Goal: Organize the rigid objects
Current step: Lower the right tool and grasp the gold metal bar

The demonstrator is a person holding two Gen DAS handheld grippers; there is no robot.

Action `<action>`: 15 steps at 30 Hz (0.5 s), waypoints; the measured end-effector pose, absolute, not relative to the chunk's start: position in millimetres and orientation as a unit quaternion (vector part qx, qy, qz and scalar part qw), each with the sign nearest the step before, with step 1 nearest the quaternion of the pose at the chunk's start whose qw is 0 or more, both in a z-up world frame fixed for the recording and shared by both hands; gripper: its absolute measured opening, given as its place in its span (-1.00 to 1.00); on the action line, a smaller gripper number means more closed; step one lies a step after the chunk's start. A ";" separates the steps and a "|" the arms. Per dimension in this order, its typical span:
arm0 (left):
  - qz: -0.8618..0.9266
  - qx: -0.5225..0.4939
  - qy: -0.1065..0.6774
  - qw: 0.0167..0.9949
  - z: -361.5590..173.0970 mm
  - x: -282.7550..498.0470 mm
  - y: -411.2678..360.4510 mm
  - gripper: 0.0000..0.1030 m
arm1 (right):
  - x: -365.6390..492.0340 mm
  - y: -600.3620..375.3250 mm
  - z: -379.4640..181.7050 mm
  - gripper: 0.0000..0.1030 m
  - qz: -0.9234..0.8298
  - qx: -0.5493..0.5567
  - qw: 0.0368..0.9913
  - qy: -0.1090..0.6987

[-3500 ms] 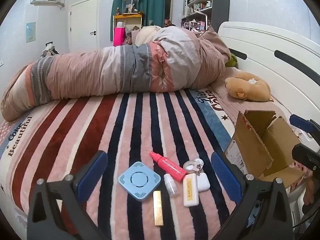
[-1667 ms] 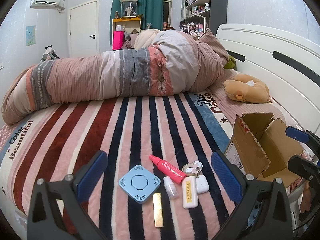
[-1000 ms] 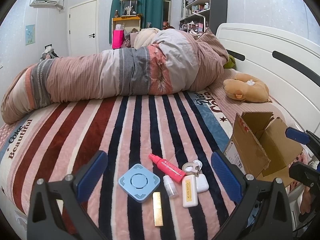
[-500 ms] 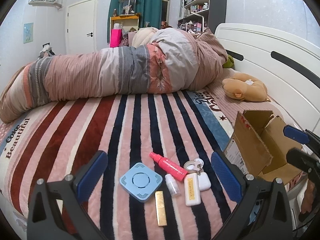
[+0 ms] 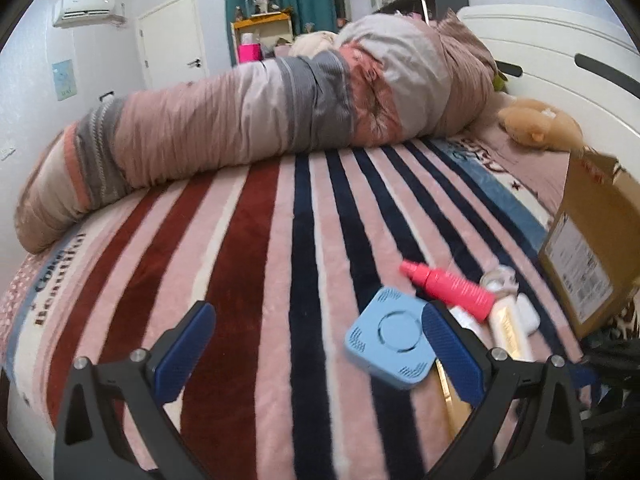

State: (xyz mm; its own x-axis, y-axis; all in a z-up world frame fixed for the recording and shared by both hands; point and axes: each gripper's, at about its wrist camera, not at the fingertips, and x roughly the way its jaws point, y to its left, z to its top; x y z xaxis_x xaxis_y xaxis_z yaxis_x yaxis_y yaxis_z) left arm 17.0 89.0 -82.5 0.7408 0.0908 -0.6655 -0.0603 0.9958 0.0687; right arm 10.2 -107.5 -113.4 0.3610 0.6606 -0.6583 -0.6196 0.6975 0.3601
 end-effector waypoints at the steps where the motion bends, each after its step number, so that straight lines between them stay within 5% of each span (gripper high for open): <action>1: 0.033 0.014 0.365 0.930 -89.1 19.5 93.4 0.99 | 13.0 -99.2 -125.7 -0.48 0.384 0.028 0.819 0.425; 8: -0.007 -0.004 0.383 0.924 -122.6 30.6 104.9 0.99 | 30.7 -62.3 -171.7 -0.48 0.310 0.007 0.830 0.464; 12: -0.015 -0.004 0.388 0.921 -131.4 34.9 106.3 0.99 | 28.7 -57.1 -173.2 -0.73 0.297 -0.045 0.842 0.448; 15: -0.024 0.000 0.391 0.920 -134.8 38.1 106.0 0.99 | 26.6 -63.2 -171.9 -0.73 0.291 -0.068 0.843 0.447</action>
State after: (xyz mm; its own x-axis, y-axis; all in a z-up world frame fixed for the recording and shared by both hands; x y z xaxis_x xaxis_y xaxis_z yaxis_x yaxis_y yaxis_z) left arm 38.1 106.0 -134.8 0.6931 -0.0441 -0.7195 0.0442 0.9988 -0.0187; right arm 26.6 -63.2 -171.9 0.4309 0.4289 -0.7940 -0.5510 0.8218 0.1450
